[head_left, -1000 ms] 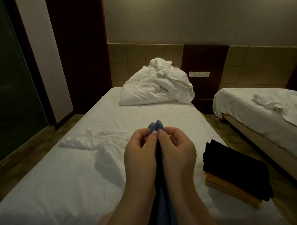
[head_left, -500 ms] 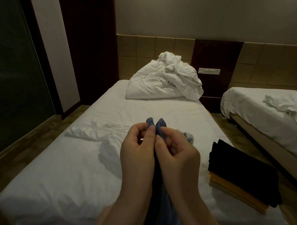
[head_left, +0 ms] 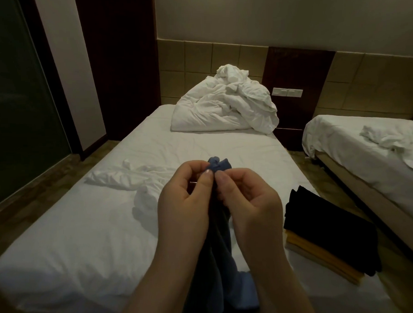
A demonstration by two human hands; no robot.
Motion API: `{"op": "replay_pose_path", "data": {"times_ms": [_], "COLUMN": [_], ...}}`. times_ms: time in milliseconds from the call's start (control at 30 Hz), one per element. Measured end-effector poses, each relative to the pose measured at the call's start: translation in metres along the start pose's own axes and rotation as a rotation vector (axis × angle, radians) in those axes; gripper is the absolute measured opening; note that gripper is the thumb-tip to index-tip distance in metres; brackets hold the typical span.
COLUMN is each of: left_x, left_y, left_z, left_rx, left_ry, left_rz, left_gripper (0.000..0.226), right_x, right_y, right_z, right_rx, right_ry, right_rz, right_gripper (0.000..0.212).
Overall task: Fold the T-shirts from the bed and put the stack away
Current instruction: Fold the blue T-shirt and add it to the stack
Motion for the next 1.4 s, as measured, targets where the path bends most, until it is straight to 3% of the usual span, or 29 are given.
{"op": "replay_pose_path", "data": {"times_ms": [100,200,367,600,867,1100,1300,1400], "left_x": [-0.004,-0.009,-0.015,-0.015,-0.018,-0.016,-0.024,-0.035], "left_y": [-0.004,-0.006,-0.009,-0.01,-0.015,-0.011,0.007,0.022], "left_z": [0.007,0.011,0.012,0.008,0.012,0.009,0.005,0.004], "left_rx": [0.064,0.094,0.113,0.105,0.171,0.155,0.196,0.235], "left_ry": [-0.021,0.064,0.099,0.098,0.075,0.179,0.42,0.467], "left_rz": [0.011,0.073,0.112,0.12,0.108,0.164,0.219,0.273], "left_gripper": [0.015,0.016,0.018,0.015,0.015,0.018,0.022,0.011], "right_x": [-0.01,-0.019,-0.018,-0.004,-0.007,-0.005,0.013,0.033], "right_y": [-0.001,0.0,-0.001,-0.001,-0.005,0.002,0.04,0.071], "right_z": [-0.009,-0.009,-0.007,-0.01,-0.008,-0.021,-0.024,-0.027], "right_rx": [-0.074,-0.011,0.012,-0.051,-0.04,-0.083,-0.01,0.051], "right_ry": [-0.082,-0.072,0.13,0.136,0.389,0.055,-0.307,-0.433], "right_rz": [0.013,0.085,0.108,-0.022,0.105,-0.073,-0.218,-0.338], "right_gripper": [0.027,0.039,0.018,0.006,0.013,0.013,0.018,0.016]}}
Point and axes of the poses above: each hand's wrist, its own y-axis towards the middle knuckle, its own z-axis out of the palm, x = y × z, the point moved 7 cm from there along y, towards the middle knuckle, and after that the axes turned 8 degrees about -z, right-handed, at the moved point
